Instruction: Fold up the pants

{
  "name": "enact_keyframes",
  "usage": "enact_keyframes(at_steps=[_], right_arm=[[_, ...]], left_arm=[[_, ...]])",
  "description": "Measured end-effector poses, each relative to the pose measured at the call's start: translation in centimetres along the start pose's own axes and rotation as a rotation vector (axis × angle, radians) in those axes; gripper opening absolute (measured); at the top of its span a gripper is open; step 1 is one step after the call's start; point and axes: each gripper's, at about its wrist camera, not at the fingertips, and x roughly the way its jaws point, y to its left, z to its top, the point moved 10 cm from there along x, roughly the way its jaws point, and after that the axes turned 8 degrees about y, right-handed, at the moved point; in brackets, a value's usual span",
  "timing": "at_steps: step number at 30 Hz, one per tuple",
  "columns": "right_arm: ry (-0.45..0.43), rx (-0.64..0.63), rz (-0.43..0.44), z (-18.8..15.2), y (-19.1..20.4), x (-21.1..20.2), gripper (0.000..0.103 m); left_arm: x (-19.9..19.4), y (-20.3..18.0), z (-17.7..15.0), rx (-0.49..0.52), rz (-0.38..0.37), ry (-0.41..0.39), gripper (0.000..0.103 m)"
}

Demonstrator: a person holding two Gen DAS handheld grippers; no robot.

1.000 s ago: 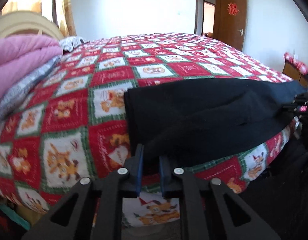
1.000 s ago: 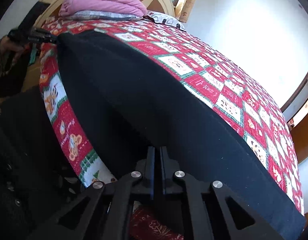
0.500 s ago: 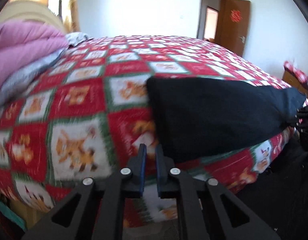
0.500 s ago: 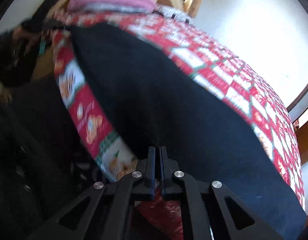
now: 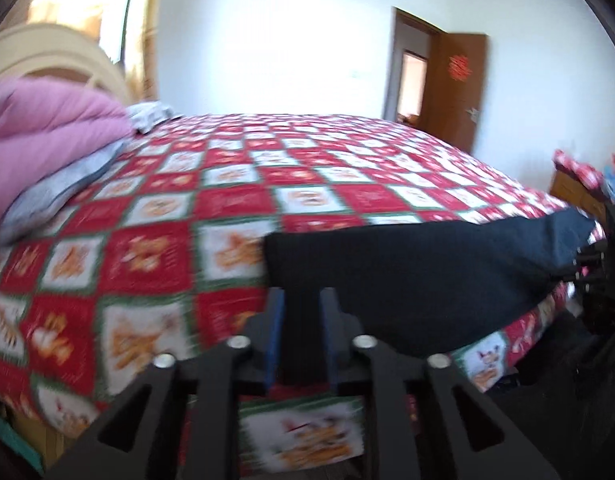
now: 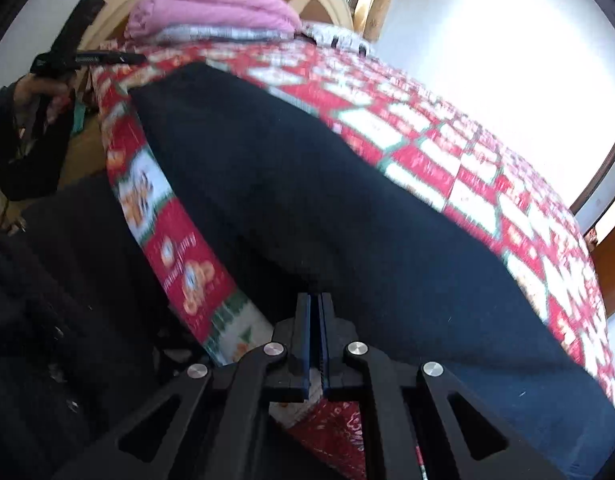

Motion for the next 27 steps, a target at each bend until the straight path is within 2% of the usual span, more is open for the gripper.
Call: enact_keyframes(at_steps=[1, 2, 3, 5, 7, 9, 11, 13, 15, 19, 21, 23, 27], right_arm=[[-0.011, -0.006, 0.019, 0.2, 0.2, -0.4, 0.000], [-0.008, -0.012, 0.035, 0.0, 0.4, -0.4, 0.000], [0.010, -0.024, 0.030, -0.3, 0.6, 0.0, 0.000], [0.058, -0.057, -0.034, -1.4, 0.4, 1.7, 0.000], [0.082, -0.048, -0.010, -2.3, 0.3, 2.4, 0.000], [0.068, -0.034, 0.020, -2.3, 0.2, 2.0, 0.001], [0.043, -0.028, 0.004, -2.0, -0.2, 1.5, 0.001], [0.030, -0.014, -0.007, -1.7, -0.6, 1.3, 0.001], [0.023, -0.010, -0.016, -1.6, -0.7, 1.2, 0.001], [0.023, -0.039, -0.064, -1.8, -1.0, 0.9, 0.001], [0.034, -0.037, -0.077, -2.0, -1.7, 1.0, 0.001], [0.045, -0.040, -0.106, -2.5, -2.7, 1.1, 0.001], [0.053, -0.035, -0.127, -3.5, -4.3, 0.7, 0.001]], left_arm=[[0.4, -0.7, -0.1, 0.022, 0.002, 0.011, 0.041], [0.9, -1.2, -0.5, 0.041, 0.012, 0.024, 0.045], [1.2, -1.3, -0.9, 0.053, 0.013, 0.036, 0.045], [1.8, -1.2, -2.2, 0.066, 0.016, 0.080, 0.045], [1.7, -0.9, -2.9, 0.066, 0.008, 0.093, 0.051], [1.0, -0.8, -3.4, 0.053, 0.000, 0.079, 0.061], [0.6, -0.9, -3.7, 0.037, -0.022, 0.065, 0.062], [1.1, -0.9, -3.8, 0.022, -0.014, 0.073, 0.062], [2.1, -1.0, -4.0, 0.012, -0.015, 0.110, 0.060], [2.8, -1.0, -4.4, 0.021, 0.004, 0.126, 0.052], [2.8, -1.1, -4.5, 0.033, 0.016, 0.129, 0.047], [2.7, -1.2, -4.5, 0.043, 0.018, 0.136, 0.029], [2.5, -1.4, -4.3, 0.047, -0.003, 0.140, 0.024]])
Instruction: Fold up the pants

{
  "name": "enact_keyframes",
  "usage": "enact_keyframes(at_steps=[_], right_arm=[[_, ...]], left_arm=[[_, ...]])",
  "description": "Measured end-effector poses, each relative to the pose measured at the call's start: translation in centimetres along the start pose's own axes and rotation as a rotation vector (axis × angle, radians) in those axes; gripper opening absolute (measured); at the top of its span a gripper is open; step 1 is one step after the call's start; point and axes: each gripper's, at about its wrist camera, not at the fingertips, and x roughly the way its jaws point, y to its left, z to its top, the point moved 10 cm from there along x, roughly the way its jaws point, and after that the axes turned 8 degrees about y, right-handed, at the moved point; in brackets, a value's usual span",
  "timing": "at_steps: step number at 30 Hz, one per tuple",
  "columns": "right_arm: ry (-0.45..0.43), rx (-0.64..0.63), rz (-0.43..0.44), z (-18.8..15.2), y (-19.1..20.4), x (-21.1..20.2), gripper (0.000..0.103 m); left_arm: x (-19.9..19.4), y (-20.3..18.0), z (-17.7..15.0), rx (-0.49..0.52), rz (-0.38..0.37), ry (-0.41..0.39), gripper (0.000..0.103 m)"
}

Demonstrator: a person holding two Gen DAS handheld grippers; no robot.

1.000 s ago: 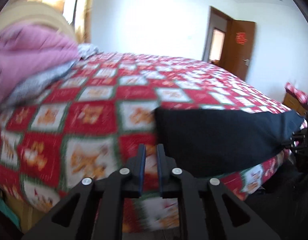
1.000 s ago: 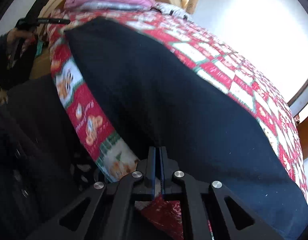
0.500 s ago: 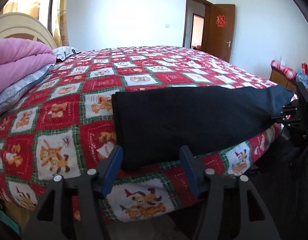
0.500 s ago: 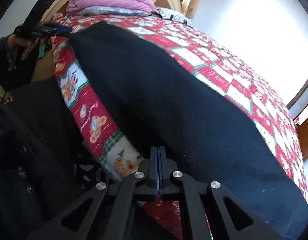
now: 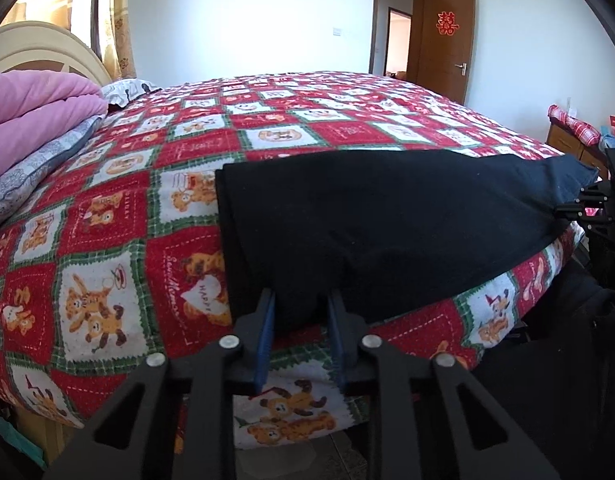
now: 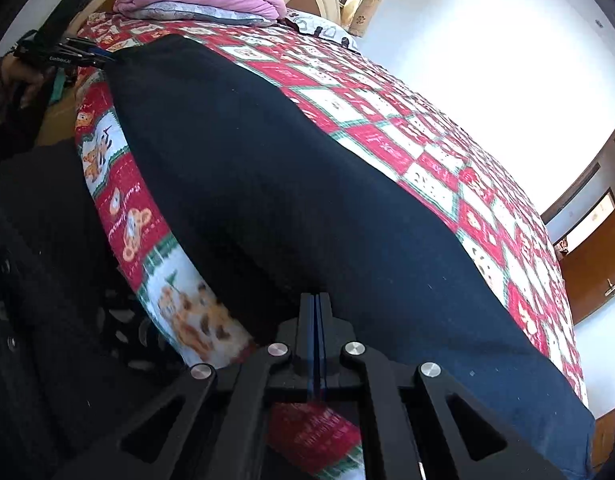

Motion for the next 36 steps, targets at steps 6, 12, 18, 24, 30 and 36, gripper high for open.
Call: enact_keyframes(at_steps=[6, 12, 18, 24, 30, 36], right_arm=[[0.005, 0.013, 0.036, -1.1, -0.6, 0.2, 0.002], [-0.029, 0.007, 0.090, -0.2, 0.5, 0.0, 0.025], [-0.026, 0.008, 0.077, -0.1, 0.8, 0.3, 0.051], [-0.033, 0.069, 0.089, 0.0, -0.2, 0.1, 0.033], [-0.015, -0.006, 0.069, 0.1, 1.4, 1.0, 0.019], [-0.042, -0.013, 0.037, 1.1, 1.3, -0.1, 0.003]], left_arm=[[-0.2, 0.3, 0.1, -0.058, -0.065, -0.006, 0.023], [-0.5, 0.4, 0.3, -0.094, -0.114, -0.017, 0.023], [-0.4, 0.3, 0.4, -0.103, -0.127, -0.019, 0.023], [-0.4, 0.2, 0.6, -0.110, -0.136, -0.017, 0.020], [0.0, 0.1, 0.5, -0.101, -0.126, 0.009, 0.017], [-1.2, 0.7, 1.3, -0.124, -0.139, -0.017, 0.015]])
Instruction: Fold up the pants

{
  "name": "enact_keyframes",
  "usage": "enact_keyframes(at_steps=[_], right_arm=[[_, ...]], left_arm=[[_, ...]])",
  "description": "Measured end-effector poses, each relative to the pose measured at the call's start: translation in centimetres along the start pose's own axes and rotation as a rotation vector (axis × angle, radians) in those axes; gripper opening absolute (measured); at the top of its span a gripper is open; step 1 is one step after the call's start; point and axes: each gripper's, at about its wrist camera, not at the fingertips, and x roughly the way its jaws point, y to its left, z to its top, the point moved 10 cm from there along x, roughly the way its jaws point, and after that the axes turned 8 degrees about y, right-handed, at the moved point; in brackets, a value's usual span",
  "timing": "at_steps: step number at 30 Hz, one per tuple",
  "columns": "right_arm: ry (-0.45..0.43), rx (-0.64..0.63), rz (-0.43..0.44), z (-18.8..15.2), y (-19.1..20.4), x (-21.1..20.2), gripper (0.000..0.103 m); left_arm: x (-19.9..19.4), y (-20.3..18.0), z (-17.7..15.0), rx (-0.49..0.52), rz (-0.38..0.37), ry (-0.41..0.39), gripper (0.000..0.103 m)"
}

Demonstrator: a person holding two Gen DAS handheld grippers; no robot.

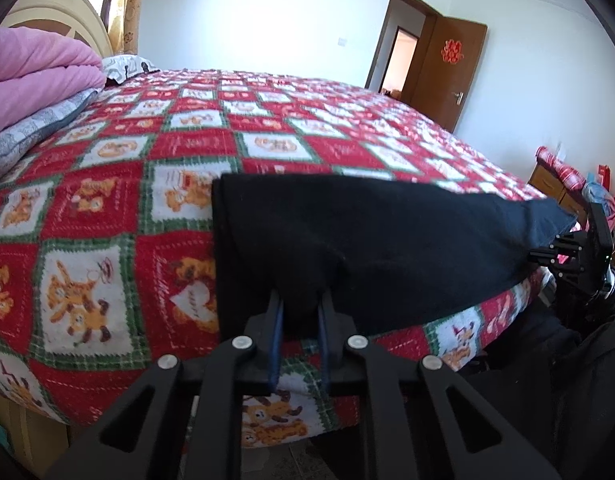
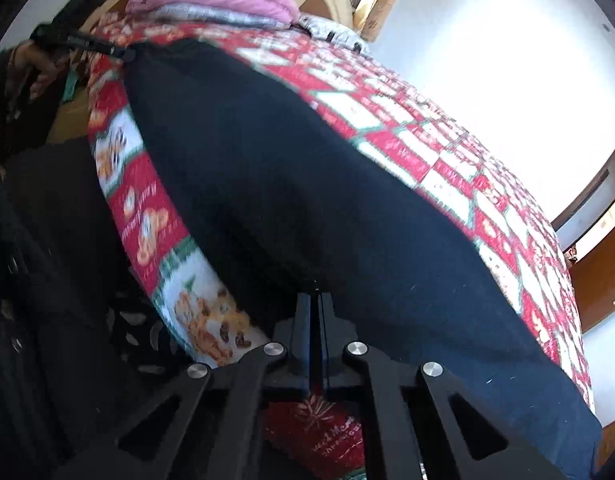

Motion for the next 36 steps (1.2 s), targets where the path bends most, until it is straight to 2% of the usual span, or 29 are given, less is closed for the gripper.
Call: enact_keyframes(at_steps=[3, 6, 11, 18, 21, 24, 25, 26, 27, 28, 29, 30, 33, 36], right_arm=[[-0.044, 0.030, -0.001, 1.2, -0.5, -2.1, 0.002], [-0.038, 0.009, 0.002, 1.4, -0.1, -2.5, 0.002], [0.052, -0.043, 0.009, -0.7, 2.0, 0.8, 0.003], [-0.013, 0.031, 0.047, 0.3, 0.9, -2.0, 0.002], [0.053, 0.010, 0.060, -1.1, 1.9, 0.1, 0.003], [0.068, -0.015, 0.043, -1.6, 2.4, 0.8, 0.003], [0.053, -0.008, 0.039, -1.3, 2.2, 0.4, 0.003], [0.044, 0.007, 0.046, -1.0, 1.8, 0.0, 0.006], [0.047, 0.019, 0.055, -1.0, 1.5, -0.2, 0.013], [0.049, 0.037, 0.054, -1.0, 0.9, -0.4, 0.020], [0.046, 0.056, 0.044, -1.2, 0.2, -0.7, 0.039], [0.043, 0.076, 0.031, -1.4, -0.6, -1.1, 0.055], [0.022, 0.149, -0.004, -2.7, -3.7, -2.7, 0.056], [0.020, 0.288, -0.045, -4.8, -8.1, -4.7, 0.056]], left_arm=[[-1.1, 0.6, 0.8, -0.020, -0.010, -0.031, 0.015], [-0.7, 1.3, 0.6, -0.014, 0.013, -0.015, 0.015], [1.1, 1.8, -1.2, -0.015, 0.029, 0.037, 0.015], [-0.2, 1.9, -1.0, -0.036, -0.009, 0.002, 0.015], [0.7, 2.1, -1.7, -0.038, -0.004, 0.024, 0.015], [1.0, 2.2, -2.1, -0.023, 0.013, 0.024, 0.021], [0.8, 2.1, -2.1, -0.020, 0.012, 0.021, 0.027], [0.6, 2.1, -2.0, -0.014, 0.020, 0.016, 0.034], [0.2, 2.1, -1.8, -0.009, 0.034, 0.010, 0.039], [-0.1, 2.2, -1.6, -0.003, 0.052, 0.000, 0.049], [-0.6, 2.3, -1.4, 0.000, 0.067, -0.011, 0.055], [-1.0, 2.5, -1.3, 0.003, 0.074, -0.020, 0.055], [-2.5, 3.1, -0.4, -0.001, 0.103, -0.061, 0.057], [-4.1, 3.4, 1.1, -0.022, 0.133, -0.132, 0.067]])
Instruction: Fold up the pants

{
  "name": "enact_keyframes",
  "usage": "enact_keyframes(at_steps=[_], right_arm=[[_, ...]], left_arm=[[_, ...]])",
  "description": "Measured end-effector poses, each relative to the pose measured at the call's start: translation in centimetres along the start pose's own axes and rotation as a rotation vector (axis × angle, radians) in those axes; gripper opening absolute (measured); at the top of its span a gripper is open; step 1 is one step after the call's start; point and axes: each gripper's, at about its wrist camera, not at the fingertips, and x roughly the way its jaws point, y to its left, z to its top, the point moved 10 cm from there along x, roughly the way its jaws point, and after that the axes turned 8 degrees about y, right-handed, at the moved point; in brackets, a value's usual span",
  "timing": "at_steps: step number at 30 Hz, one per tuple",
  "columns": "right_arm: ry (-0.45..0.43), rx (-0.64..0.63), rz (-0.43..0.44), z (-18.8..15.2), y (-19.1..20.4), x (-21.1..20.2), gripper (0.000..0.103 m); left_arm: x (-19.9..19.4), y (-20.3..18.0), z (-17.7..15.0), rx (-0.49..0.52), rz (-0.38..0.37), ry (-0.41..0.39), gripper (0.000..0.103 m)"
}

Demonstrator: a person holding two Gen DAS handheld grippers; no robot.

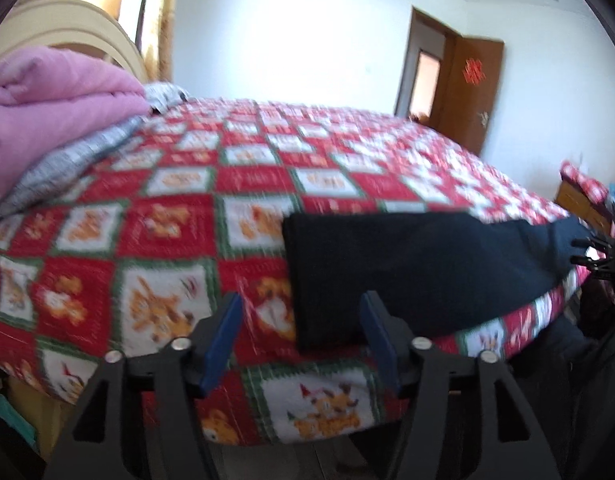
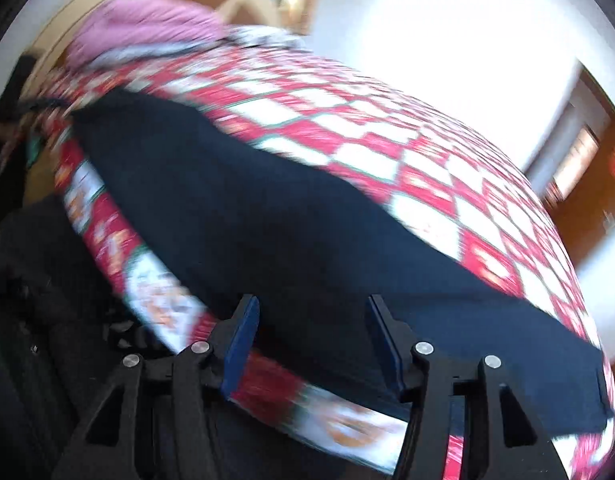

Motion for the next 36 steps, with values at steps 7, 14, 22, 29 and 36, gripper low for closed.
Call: enact_keyframes(at_steps=[7, 14, 22, 29, 36], right_arm=[[-0.067, 0.596, -0.266, -6.2, -20.2, -7.0, 0.056], [-0.052, 0.960, -0.417, -13.6, -30.8, -9.4, 0.056], [-0.020, 0.950, -0.350, -13.8, -30.2, -6.8, 0.011], [-0.027, 0.964, -0.362, -14.8, -29.8, -7.7, 0.009], [-0.012, 0.954, -0.422, -14.9, -30.1, -8.3, 0.035]], left_arm=[[1.6, -7.5, 2.1, 0.113, -0.078, -0.013, 0.074], [6.7, -13.1, 1.2, 0.188, -0.131, 0.083, 0.074], [8.3, -12.8, -0.1, 0.129, -0.156, 0.122, 0.075], [8.4, -12.8, -1.0, 0.147, -0.157, 0.118, 0.076], [7.2, -13.7, 0.5, 0.148, -0.152, 0.086, 0.076]])
